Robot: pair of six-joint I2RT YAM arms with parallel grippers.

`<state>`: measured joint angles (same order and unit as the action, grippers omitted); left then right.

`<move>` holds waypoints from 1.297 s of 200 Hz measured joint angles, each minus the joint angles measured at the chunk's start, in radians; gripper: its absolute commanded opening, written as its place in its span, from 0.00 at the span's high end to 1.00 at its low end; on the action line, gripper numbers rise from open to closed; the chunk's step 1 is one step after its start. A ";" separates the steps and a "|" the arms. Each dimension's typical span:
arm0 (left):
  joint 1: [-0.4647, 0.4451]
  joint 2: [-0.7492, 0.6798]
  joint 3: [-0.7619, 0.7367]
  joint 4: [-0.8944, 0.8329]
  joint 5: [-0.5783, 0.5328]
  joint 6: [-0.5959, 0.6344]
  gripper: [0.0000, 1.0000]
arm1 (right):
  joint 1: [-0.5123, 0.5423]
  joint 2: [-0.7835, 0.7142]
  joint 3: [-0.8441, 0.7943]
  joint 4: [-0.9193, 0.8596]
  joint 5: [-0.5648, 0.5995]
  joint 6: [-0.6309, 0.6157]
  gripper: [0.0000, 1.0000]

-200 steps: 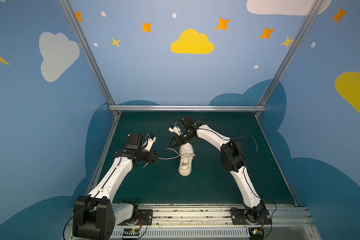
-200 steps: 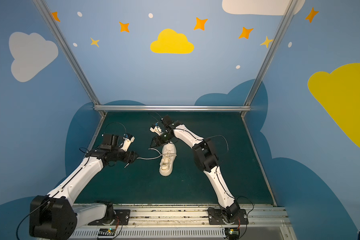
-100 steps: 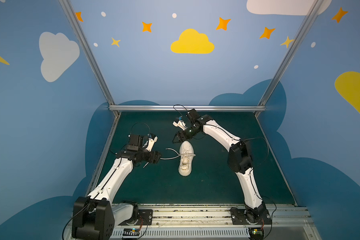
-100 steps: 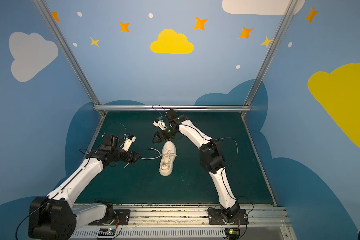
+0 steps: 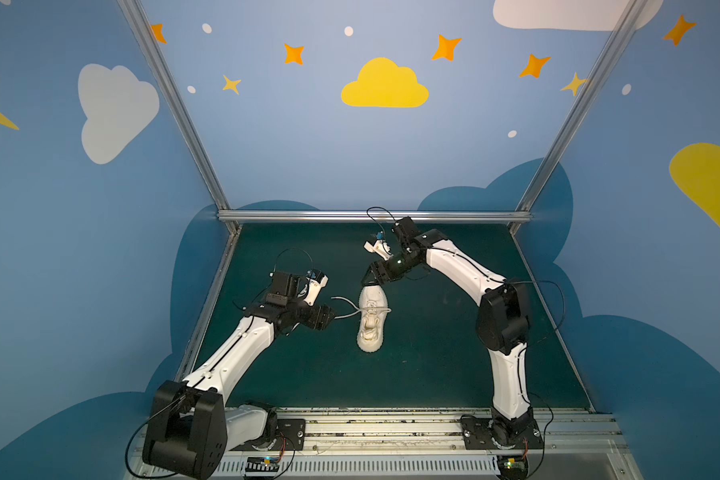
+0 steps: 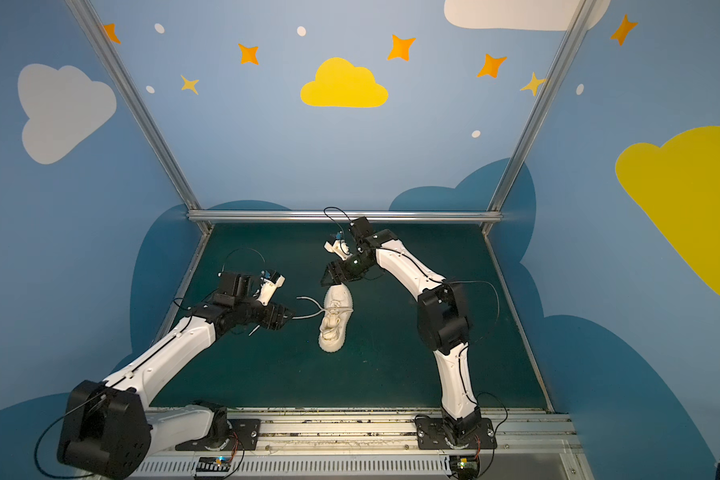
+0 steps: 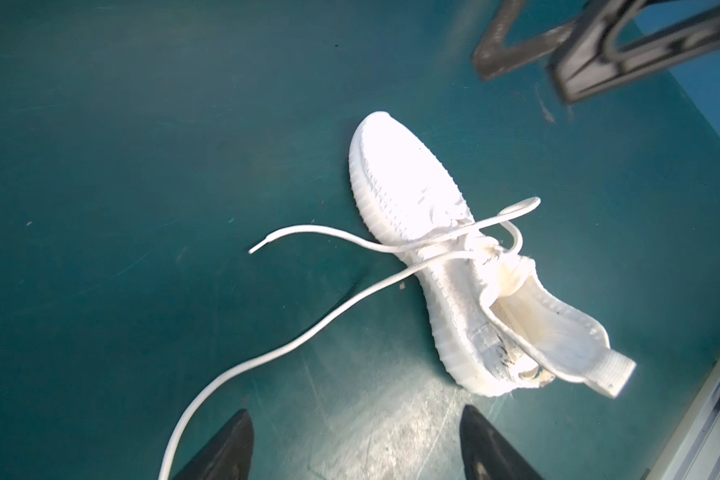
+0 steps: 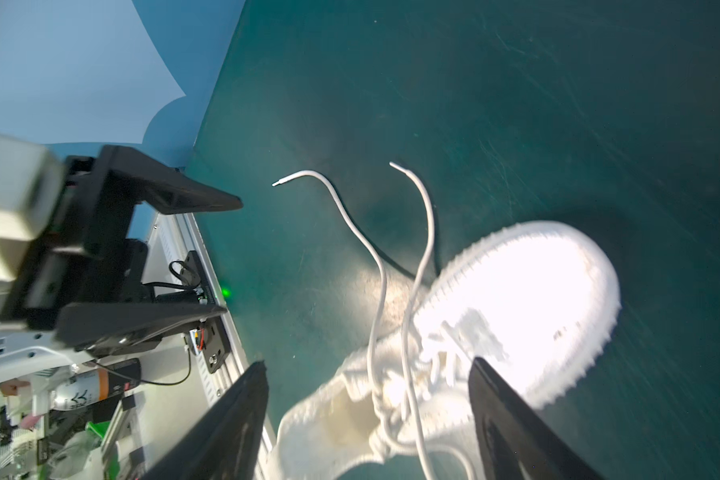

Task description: Tie the shoes

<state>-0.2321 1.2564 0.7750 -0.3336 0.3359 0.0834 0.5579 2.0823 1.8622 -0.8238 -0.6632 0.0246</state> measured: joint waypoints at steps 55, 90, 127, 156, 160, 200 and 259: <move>-0.067 0.217 0.061 0.059 0.049 0.020 0.32 | -0.117 -0.137 -0.209 0.019 -0.020 -0.011 0.35; -0.067 0.306 0.126 0.090 0.103 -0.029 0.37 | -0.137 -0.146 -0.262 0.018 -0.033 -0.025 0.42; -0.068 0.322 0.047 0.277 0.117 -0.158 0.40 | -0.151 -0.146 -0.280 0.019 -0.060 -0.021 0.43; -0.097 0.332 -0.031 0.363 0.051 -0.182 0.43 | -0.168 -0.147 -0.281 0.020 -0.081 -0.021 0.44; -0.100 0.333 -0.035 0.372 0.045 -0.182 0.43 | -0.171 -0.148 -0.282 0.021 -0.083 -0.021 0.44; -0.121 0.380 -0.037 0.449 -0.009 -0.158 0.45 | -0.191 -0.153 -0.302 0.026 -0.106 -0.021 0.45; -0.187 0.441 -0.012 0.455 -0.108 -0.097 0.48 | -0.211 -0.167 -0.334 0.032 -0.124 -0.003 0.45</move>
<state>-0.4194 1.6974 0.7631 0.1211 0.2276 -0.0132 0.3466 1.9148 1.5284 -0.7914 -0.7876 0.0216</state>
